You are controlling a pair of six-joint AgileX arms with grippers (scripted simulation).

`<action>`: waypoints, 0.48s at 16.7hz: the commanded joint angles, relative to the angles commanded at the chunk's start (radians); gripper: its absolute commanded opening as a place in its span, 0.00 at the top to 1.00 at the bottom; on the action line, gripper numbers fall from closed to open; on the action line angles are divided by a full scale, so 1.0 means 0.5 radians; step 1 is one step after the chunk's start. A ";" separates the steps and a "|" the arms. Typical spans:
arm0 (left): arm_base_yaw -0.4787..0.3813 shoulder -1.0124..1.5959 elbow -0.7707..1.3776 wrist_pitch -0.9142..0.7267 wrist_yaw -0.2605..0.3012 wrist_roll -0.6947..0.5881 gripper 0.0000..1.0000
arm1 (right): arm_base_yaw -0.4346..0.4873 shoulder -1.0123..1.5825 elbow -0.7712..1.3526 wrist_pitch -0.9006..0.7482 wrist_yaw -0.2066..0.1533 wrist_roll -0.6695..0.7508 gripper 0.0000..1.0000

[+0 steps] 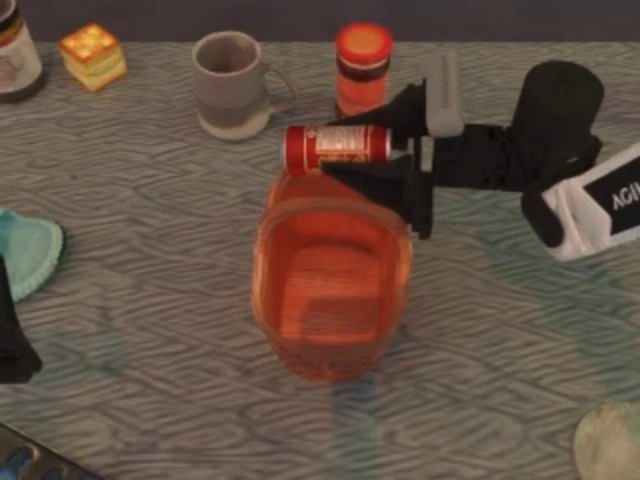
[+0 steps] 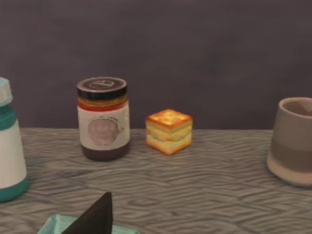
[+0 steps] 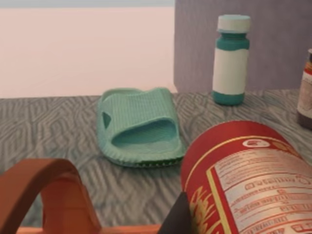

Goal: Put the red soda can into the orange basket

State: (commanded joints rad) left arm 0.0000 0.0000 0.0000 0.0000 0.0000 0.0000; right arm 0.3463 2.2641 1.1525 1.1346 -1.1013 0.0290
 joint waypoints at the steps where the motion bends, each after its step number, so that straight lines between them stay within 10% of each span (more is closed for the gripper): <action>1: 0.000 0.000 0.000 0.000 0.000 0.000 0.00 | 0.000 0.000 0.000 0.000 0.000 0.000 0.47; 8: 0.000 0.000 0.000 0.000 0.000 0.000 0.00 | 0.000 0.000 0.000 0.000 0.000 0.000 0.00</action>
State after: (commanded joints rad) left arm 0.0000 0.0000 0.0000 0.0000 0.0000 0.0000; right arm 0.3463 2.2641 1.1525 1.1346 -1.1013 0.0290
